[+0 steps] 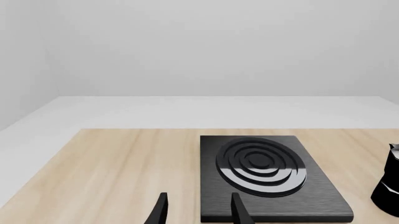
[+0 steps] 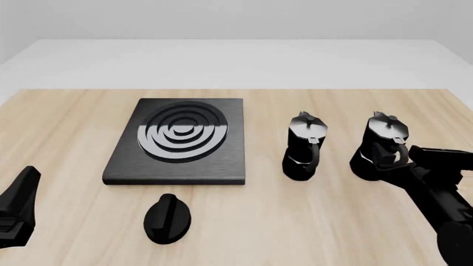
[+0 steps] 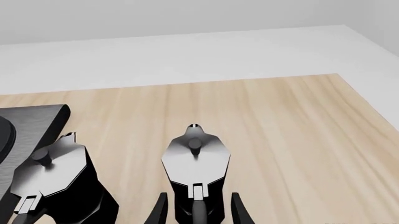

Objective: Put the right moka pot on the stove.

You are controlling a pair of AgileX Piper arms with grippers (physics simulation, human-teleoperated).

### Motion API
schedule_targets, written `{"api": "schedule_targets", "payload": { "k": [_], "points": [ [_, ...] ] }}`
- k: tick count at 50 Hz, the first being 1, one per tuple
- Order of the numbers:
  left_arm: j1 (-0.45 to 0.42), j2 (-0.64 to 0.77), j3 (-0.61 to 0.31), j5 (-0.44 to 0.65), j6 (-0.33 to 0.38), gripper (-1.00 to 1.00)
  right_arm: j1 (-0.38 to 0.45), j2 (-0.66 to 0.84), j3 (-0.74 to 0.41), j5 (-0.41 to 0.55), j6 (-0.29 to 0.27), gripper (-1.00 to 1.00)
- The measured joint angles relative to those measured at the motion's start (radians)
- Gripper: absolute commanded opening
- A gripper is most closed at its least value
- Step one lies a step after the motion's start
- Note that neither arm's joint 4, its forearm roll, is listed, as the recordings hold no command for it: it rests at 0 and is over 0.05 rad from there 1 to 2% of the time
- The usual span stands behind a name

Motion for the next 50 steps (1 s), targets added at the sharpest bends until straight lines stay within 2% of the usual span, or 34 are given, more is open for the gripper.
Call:
{"api": "schedule_targets", "payload": {
  "k": [8,9,22,32,50],
  "points": [
    [0.000,0.000,0.000,0.000,0.000,1.00,-0.002,0.022,-0.010,-0.002,0.008,1.00],
    [0.000,0.000,0.000,0.000,0.000,1.00,-0.002,0.024,-0.010,-0.003,0.009,-1.00],
    [0.000,0.000,0.000,0.000,0.000,1.00,0.003,0.014,0.000,-0.003,0.016,-1.00],
    [0.000,0.000,0.000,0.000,0.000,1.00,0.018,-0.053,0.038,0.018,-0.012,-1.00],
    [0.000,0.000,0.000,0.000,0.000,1.00,0.049,-0.305,0.062,0.199,-0.061,-1.00]
  ]
}}
